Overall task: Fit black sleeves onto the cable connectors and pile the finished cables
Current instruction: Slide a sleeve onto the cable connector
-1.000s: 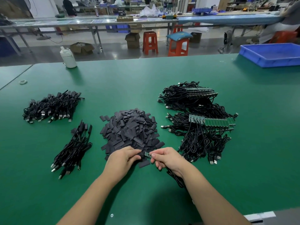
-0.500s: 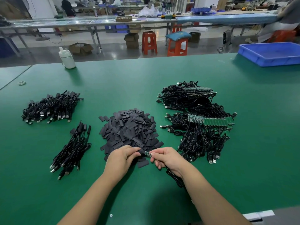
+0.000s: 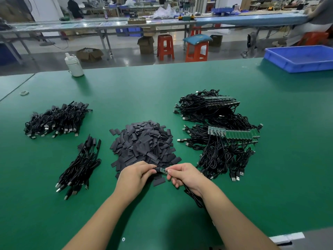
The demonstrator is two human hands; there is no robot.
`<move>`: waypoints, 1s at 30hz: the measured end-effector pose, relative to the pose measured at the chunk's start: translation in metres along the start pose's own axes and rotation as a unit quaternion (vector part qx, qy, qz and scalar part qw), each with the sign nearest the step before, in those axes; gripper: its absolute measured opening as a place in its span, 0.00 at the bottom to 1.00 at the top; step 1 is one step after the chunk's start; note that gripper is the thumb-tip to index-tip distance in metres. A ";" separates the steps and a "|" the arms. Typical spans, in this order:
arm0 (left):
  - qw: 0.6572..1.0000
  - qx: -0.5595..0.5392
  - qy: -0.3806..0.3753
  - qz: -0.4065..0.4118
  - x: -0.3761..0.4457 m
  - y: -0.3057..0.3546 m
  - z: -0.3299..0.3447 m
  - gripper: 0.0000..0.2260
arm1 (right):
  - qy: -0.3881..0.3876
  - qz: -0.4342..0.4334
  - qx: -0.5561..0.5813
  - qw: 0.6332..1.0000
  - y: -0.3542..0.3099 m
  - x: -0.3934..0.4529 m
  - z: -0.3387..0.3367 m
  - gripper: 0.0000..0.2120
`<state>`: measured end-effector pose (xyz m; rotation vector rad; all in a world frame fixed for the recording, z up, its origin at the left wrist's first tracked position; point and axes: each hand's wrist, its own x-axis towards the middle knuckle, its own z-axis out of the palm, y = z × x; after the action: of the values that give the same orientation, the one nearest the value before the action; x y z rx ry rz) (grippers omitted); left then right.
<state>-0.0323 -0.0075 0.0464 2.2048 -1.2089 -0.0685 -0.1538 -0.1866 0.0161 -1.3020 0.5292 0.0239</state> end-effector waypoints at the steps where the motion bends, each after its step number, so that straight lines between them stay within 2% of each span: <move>1: 1.000 -0.002 -0.001 -0.001 0.000 -0.001 0.000 0.07 | 0.000 0.000 0.002 1.000 0.000 0.000 0.000 0.07; 10: 0.999 -0.034 0.001 -0.011 -0.002 -0.001 0.003 0.06 | -0.004 0.001 0.000 1.000 0.000 0.000 -0.001 0.07; 15: 1.000 -0.005 -0.005 0.001 -0.002 -0.001 0.002 0.09 | -0.009 0.003 0.001 1.000 0.000 0.000 -0.002 0.07; 20: 0.998 0.034 -0.035 0.026 0.000 -0.002 -0.003 0.12 | -0.016 0.008 -0.014 1.000 0.000 0.000 -0.001 0.06; 30: 0.978 0.120 -0.133 0.107 0.009 0.001 -0.011 0.13 | -0.025 0.002 -0.060 0.998 0.002 0.002 0.003 0.04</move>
<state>-0.0241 -0.0100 0.0576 2.3076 -1.6741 -0.1401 -0.1513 -0.1843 0.0136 -1.4148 0.4936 0.0931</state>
